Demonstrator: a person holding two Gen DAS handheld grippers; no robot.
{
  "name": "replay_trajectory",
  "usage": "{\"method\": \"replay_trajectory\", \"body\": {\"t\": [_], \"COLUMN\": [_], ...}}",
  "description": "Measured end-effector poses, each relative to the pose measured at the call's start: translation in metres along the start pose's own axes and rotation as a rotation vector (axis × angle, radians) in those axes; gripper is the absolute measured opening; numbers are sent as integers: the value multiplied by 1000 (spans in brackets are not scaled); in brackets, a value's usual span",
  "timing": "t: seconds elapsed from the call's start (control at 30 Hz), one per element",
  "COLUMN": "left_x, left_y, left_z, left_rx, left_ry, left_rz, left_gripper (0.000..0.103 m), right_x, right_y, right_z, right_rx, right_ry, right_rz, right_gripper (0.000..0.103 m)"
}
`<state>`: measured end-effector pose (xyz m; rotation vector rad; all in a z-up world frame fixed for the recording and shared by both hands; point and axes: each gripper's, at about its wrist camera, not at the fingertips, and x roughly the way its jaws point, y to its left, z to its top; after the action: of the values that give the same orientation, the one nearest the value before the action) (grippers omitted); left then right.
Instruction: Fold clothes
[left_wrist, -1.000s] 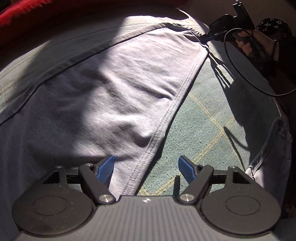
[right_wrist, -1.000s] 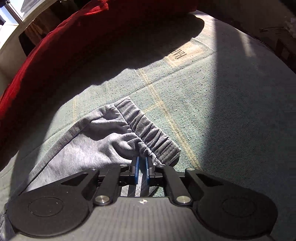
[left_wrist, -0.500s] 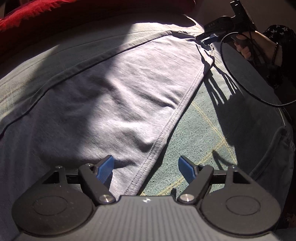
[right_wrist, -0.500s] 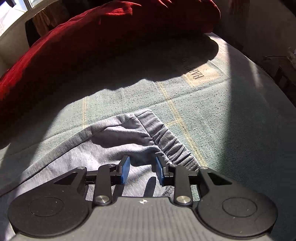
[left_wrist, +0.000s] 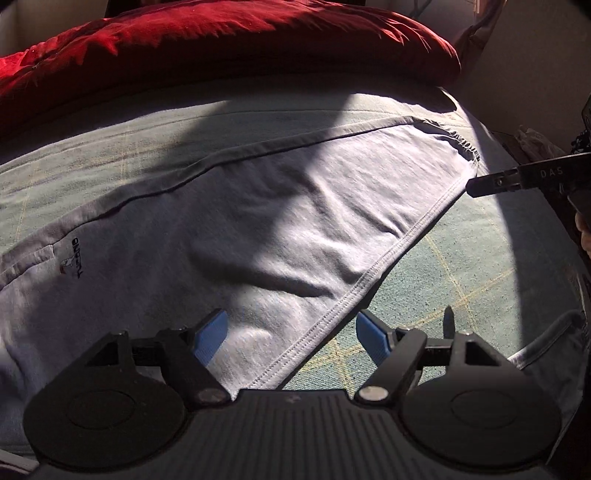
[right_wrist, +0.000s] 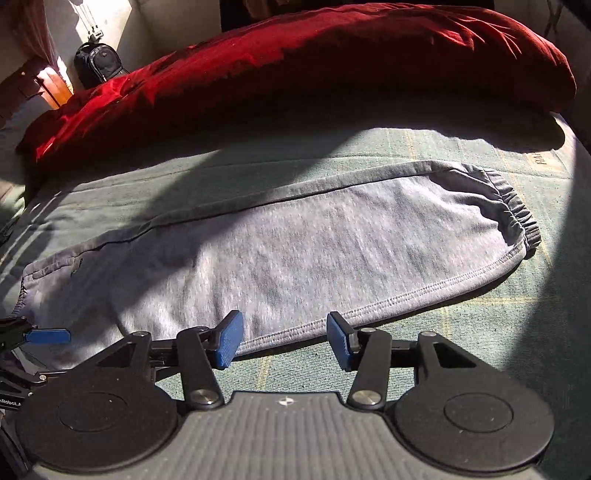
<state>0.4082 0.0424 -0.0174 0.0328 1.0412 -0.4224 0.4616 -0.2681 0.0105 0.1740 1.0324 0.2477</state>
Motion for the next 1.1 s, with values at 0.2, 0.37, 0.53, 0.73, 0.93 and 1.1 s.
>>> {"method": "replay_trajectory", "body": {"t": [0.2, 0.37, 0.53, 0.73, 0.93, 1.1], "left_x": [-2, 15, 13, 1, 42, 71], "left_y": [79, 125, 160, 151, 123, 115], "left_z": [-16, -30, -35, -6, 23, 30], "left_rx": [-202, -268, -341, -264, -173, -102], "left_ry": [-26, -4, -5, -58, -62, -100], "left_rz": [142, 234, 333, 155, -33, 44], "left_gripper": [76, 76, 76, 76, 76, 76], "right_x": [4, 6, 16, 30, 49, 54], "right_y": [65, 114, 153, 187, 218, 236], "right_z": [-34, -46, -56, -79, -117, -147], "right_rx": [31, 49, -122, -345, -518, -646], "right_ry": [51, 45, 73, 168, 286, 302], "right_rz": [107, 186, 175, 177, 201, 203], "right_gripper": [55, 57, 58, 63, 67, 68]}}
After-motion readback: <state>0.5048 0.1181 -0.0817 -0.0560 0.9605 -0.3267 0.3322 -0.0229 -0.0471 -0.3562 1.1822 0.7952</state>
